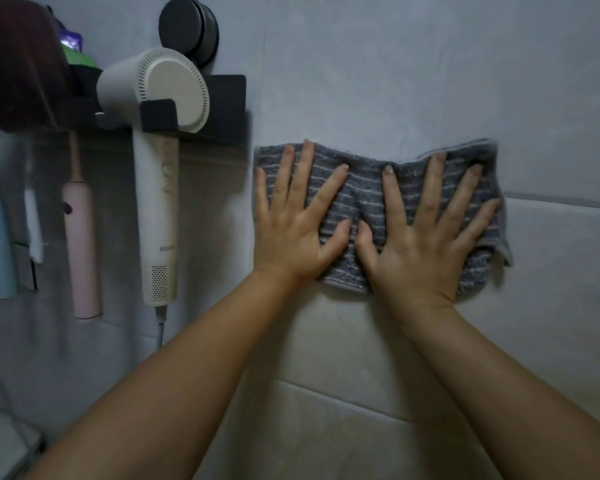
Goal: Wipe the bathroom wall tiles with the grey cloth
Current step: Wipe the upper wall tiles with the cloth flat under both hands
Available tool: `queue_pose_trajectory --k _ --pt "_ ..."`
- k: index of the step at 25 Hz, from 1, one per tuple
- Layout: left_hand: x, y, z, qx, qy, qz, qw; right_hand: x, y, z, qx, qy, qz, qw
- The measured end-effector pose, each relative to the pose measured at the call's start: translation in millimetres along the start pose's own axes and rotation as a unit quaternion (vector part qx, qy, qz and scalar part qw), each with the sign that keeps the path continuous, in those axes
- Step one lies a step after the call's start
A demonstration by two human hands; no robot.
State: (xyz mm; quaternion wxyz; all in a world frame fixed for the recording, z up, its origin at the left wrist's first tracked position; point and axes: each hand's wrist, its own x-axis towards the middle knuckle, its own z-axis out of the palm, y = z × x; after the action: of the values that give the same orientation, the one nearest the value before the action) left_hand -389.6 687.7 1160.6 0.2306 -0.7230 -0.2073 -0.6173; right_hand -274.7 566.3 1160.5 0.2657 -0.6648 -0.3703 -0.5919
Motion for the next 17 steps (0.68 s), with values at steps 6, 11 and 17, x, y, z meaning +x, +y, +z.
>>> queue_pose_trajectory --k 6,11,17 --pt "-116.3 -13.1 9.0 0.016 -0.036 -0.013 0.999 -103.2 -17.7 19.3 0.002 -0.031 -0.107 0.994" --pt "-53.5 -24.6 1.9 0.000 -0.024 0.032 0.999 -45.3 -21.1 8.6 0.023 0.006 -0.030 0.999" --pt "-27.9 -57.3 -3.8 -0.006 -0.011 0.004 1.000 -8.8 -50.1 11.2 0.007 0.001 -0.026 1.000"
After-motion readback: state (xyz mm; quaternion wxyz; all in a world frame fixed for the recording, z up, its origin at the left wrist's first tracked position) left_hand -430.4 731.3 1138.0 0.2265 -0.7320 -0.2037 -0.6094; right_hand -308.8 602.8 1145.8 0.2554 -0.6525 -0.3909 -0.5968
